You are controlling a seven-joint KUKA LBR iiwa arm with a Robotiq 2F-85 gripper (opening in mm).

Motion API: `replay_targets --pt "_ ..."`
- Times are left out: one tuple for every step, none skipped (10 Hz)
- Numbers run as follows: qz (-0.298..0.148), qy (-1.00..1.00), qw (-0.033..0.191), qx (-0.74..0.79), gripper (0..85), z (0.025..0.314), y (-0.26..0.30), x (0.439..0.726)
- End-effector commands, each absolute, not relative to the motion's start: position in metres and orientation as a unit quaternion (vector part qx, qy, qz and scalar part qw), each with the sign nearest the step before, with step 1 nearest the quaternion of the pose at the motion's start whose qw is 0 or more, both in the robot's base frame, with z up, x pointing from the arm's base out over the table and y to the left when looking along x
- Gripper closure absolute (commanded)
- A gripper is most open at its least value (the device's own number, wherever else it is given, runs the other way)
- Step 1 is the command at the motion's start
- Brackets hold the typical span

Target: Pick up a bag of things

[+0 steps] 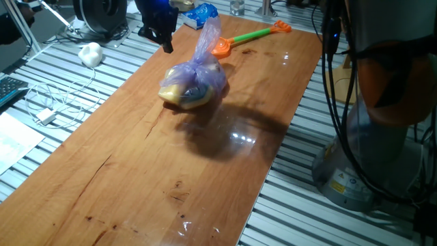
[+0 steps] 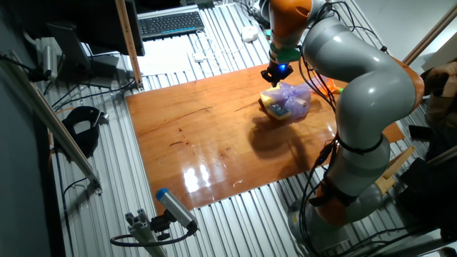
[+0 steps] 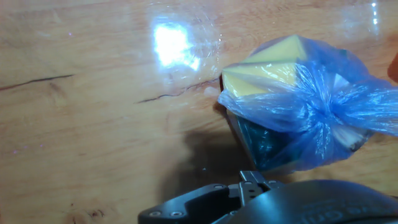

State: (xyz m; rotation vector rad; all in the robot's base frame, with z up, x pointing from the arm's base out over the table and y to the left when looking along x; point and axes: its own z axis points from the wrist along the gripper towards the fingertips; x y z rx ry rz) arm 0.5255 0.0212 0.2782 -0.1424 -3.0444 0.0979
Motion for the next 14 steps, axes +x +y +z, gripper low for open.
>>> replay_targets --pt "0.031 -0.997 0.047 -0.047 85.0 0.278 0.021 0.526" --pt "0.031 -0.997 0.047 -0.049 85.0 0.278 0.021 0.526" --pt "0.035 -0.997 0.044 -0.051 68.0 0.278 0.021 0.526" --pt "0.041 -0.997 0.042 -0.048 68.0 0.278 0.020 0.526" --pt "0.040 -0.997 0.040 -0.048 68.0 0.275 0.015 0.526" --pt "0.040 -0.997 0.038 -0.048 51.0 0.272 0.011 0.527" --pt "0.039 -0.997 0.035 -0.047 51.0 0.269 0.006 0.527" --pt "0.036 -0.998 0.027 -0.040 51.0 0.263 -0.005 0.527" --pt "0.030 -0.999 0.020 -0.033 51.0 0.256 -0.015 0.528" --pt "0.020 -0.999 0.018 -0.029 51.0 0.251 -0.025 0.529" --pt "0.014 -0.999 0.022 -0.028 51.0 0.250 -0.028 0.530" --pt "0.018 -0.999 0.024 -0.033 51.0 0.251 -0.022 0.529" --pt "0.022 -0.999 0.023 -0.038 51.0 0.252 -0.014 0.527" --pt "0.025 -0.998 0.023 -0.044 51.0 0.253 -0.006 0.525"
